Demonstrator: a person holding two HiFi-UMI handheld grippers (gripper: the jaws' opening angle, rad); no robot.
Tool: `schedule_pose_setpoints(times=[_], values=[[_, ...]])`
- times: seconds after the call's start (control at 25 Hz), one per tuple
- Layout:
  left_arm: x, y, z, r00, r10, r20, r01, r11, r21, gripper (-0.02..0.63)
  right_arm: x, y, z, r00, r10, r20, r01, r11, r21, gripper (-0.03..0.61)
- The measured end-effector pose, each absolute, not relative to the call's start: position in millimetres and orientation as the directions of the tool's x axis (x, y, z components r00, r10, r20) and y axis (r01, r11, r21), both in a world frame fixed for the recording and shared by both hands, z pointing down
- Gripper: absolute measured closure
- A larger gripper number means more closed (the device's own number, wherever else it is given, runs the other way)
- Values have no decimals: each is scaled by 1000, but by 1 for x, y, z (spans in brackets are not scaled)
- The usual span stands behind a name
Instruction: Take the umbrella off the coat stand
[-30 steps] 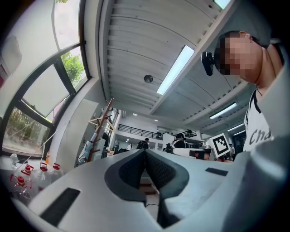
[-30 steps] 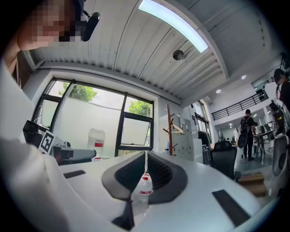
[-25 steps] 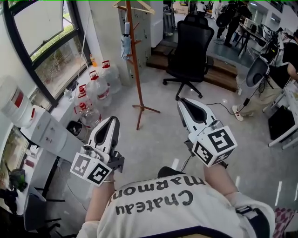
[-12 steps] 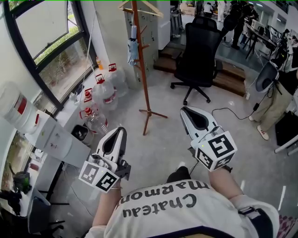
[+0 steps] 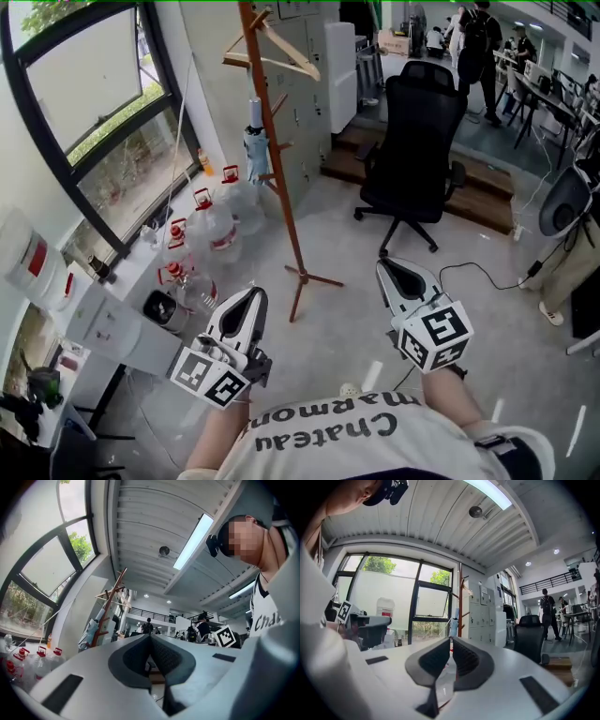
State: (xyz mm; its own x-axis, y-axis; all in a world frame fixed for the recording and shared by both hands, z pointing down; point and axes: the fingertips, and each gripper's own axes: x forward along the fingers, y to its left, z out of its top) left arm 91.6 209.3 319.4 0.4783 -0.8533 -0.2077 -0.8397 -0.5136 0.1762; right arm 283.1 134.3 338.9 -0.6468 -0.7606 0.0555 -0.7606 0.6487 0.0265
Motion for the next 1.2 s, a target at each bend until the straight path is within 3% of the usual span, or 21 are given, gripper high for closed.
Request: schedule_pose_setpoints(times=[0.32, 0.48, 0.72, 1.2], values=[[108, 107, 334, 394, -904, -165, -883, -422, 204, 591, 323, 7, 352, -661, -748, 58, -750, 660, -31, 543], [96, 90, 337, 343, -934, -103, -916, -357, 185, 591, 313, -30, 370, -687, -724, 64, -726, 680, -104, 543], [69, 74, 327, 264, -959, -108, -947, -279, 163, 591, 286, -60, 379, -748, -661, 59, -660, 733, -166, 543], [7, 17, 338, 309, -931, -196, -914, -347, 208, 591, 229, -109, 370, -696, -714, 82, -718, 690, -87, 543]])
